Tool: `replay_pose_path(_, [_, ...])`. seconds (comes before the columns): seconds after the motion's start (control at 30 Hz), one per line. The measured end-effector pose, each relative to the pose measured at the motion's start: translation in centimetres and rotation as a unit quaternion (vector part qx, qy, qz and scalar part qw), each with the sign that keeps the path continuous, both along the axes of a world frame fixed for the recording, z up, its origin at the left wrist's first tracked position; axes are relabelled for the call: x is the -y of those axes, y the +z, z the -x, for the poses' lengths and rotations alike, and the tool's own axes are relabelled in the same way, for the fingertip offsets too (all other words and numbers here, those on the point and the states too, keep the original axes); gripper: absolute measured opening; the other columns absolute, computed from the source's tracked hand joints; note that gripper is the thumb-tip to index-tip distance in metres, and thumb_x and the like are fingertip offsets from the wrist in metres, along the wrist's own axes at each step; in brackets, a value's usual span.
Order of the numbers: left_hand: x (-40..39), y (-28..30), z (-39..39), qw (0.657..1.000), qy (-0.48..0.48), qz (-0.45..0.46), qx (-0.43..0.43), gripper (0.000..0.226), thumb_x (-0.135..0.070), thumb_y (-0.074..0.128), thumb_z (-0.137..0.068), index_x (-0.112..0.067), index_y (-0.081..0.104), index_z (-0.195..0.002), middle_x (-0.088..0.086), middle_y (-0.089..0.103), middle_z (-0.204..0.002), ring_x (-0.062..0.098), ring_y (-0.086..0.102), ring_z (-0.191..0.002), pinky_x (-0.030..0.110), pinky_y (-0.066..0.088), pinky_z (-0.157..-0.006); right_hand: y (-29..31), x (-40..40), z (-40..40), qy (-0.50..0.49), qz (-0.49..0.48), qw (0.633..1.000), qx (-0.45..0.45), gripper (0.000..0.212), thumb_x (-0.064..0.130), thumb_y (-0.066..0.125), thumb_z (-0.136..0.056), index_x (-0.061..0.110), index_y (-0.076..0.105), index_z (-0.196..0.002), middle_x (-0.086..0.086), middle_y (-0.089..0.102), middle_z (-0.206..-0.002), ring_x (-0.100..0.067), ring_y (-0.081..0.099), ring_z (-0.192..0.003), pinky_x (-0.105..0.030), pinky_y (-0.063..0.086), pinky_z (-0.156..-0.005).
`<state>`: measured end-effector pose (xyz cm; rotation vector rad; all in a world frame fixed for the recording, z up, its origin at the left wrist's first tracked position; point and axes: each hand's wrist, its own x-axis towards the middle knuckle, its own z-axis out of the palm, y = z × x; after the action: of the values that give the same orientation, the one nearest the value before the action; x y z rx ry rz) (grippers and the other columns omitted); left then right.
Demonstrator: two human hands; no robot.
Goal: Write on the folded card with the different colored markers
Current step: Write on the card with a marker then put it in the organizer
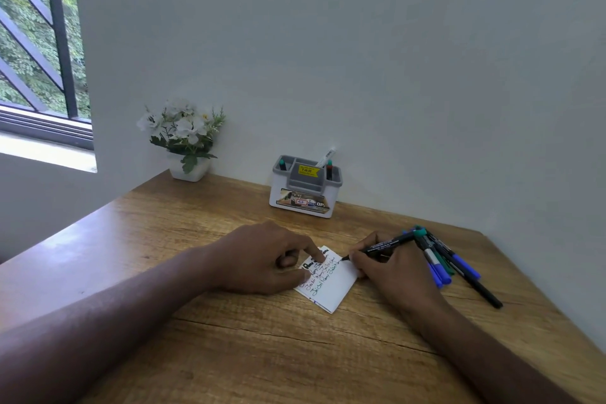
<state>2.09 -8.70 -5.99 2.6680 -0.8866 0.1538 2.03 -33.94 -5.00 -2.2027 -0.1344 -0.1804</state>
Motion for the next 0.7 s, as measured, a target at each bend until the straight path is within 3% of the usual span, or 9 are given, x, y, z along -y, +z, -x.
replay_pose_path(0.1, [0.0, -0.2, 0.0, 1.0, 0.004, 0.02, -0.012, 0.039, -0.051, 0.061, -0.101, -0.048, 0.051, -0.139, -0.01, 0.058, -0.083, 0.011, 0.058, -0.08, 0.042, 0.053, -0.074, 0.4, 0.0, 0.3, -0.032, -0.075, 0.997, 0.01, 0.013, 0.025, 0.077, -0.091, 0.026, 0.068, -0.081, 0.009, 0.071, -0.078, -0.007, 0.069, -0.083, -0.012, 0.045, -0.059])
replay_pose_path(0.2, [-0.2, -0.4, 0.0, 0.996, 0.001, 0.086, -0.029, 0.023, -0.044, 0.057, -0.105, -0.051, 0.042, -0.121, -0.013, 0.059, -0.094, 0.008, 0.058, -0.092, 0.039, 0.053, -0.088, 0.5, 0.7, 0.1, -0.025, -0.192, 0.98, 0.052, 0.011, 0.017, 0.083, -0.086, 0.023, 0.074, -0.09, 0.005, 0.08, -0.085, -0.017, 0.077, -0.088, -0.024, 0.06, -0.074])
replay_pose_path(0.27, [-0.3, -0.5, -0.1, 0.994, 0.011, 0.108, -0.015, 0.023, -0.031, 0.048, -0.111, -0.046, 0.04, -0.125, -0.015, 0.058, -0.105, 0.007, 0.056, -0.099, 0.031, 0.05, -0.089, 0.2, 1.0, 0.2, 0.001, -0.245, 0.968, 0.047, 0.013, 0.009, 0.083, -0.084, 0.018, 0.077, -0.093, 0.003, 0.081, -0.094, -0.018, 0.078, -0.095, -0.035, 0.064, -0.085])
replay_pose_path(0.33, [-0.2, -0.5, -0.2, 0.994, 0.021, 0.107, 0.009, 0.03, -0.016, 0.042, -0.112, -0.036, 0.041, -0.134, -0.015, 0.057, -0.111, 0.004, 0.053, -0.101, 0.023, 0.047, -0.088, -0.1, 0.9, 0.4, 0.028, -0.304, 0.952, 0.028, 0.013, -0.002, 0.074, -0.089, 0.009, 0.079, -0.093, -0.006, 0.082, -0.099, -0.027, 0.077, -0.1, -0.043, 0.063, -0.091])
replay_pose_path(0.43, [0.4, -0.1, -0.4, 0.991, 0.034, 0.121, 0.037, 0.039, -0.01, 0.044, -0.111, -0.034, 0.042, -0.142, -0.021, 0.061, -0.111, 0.0, 0.056, -0.103, 0.009, 0.041, -0.084, 0.3, 0.8, 1.1, 0.091, -0.399, 0.912, 0.0, 0.025, -0.012, 0.05, -0.095, -0.01, 0.075, -0.093, -0.018, 0.08, -0.105, -0.04, 0.076, -0.1, -0.041, 0.064, -0.084])
replay_pose_path(0.53, [0.7, 0.3, -0.3, 0.987, 0.027, 0.148, 0.055, 0.032, -0.016, 0.054, -0.11, -0.035, 0.052, -0.135, -0.026, 0.067, -0.109, -0.006, 0.061, -0.102, 0.006, 0.042, -0.081, 0.8, 0.9, 1.4, 0.145, -0.385, 0.911, 0.017, 0.034, -0.012, 0.048, -0.098, -0.003, 0.079, -0.09, -0.016, 0.08, -0.109, -0.036, 0.078, -0.097, -0.038, 0.066, -0.085])
replay_pose_path(0.7, [0.5, 0.4, -0.1, 0.983, 0.028, 0.147, 0.105, 0.018, -0.023, 0.066, -0.103, -0.027, 0.071, -0.12, -0.038, 0.058, -0.094, -0.02, 0.058, -0.093, 0.006, 0.043, -0.073, 0.7, 1.0, 1.5, 0.125, -0.315, 0.938, 0.069, 0.017, -0.004, 0.063, -0.095, 0.002, 0.078, -0.1, -0.011, 0.083, -0.095, -0.027, 0.081, -0.09, -0.03, 0.066, -0.08])
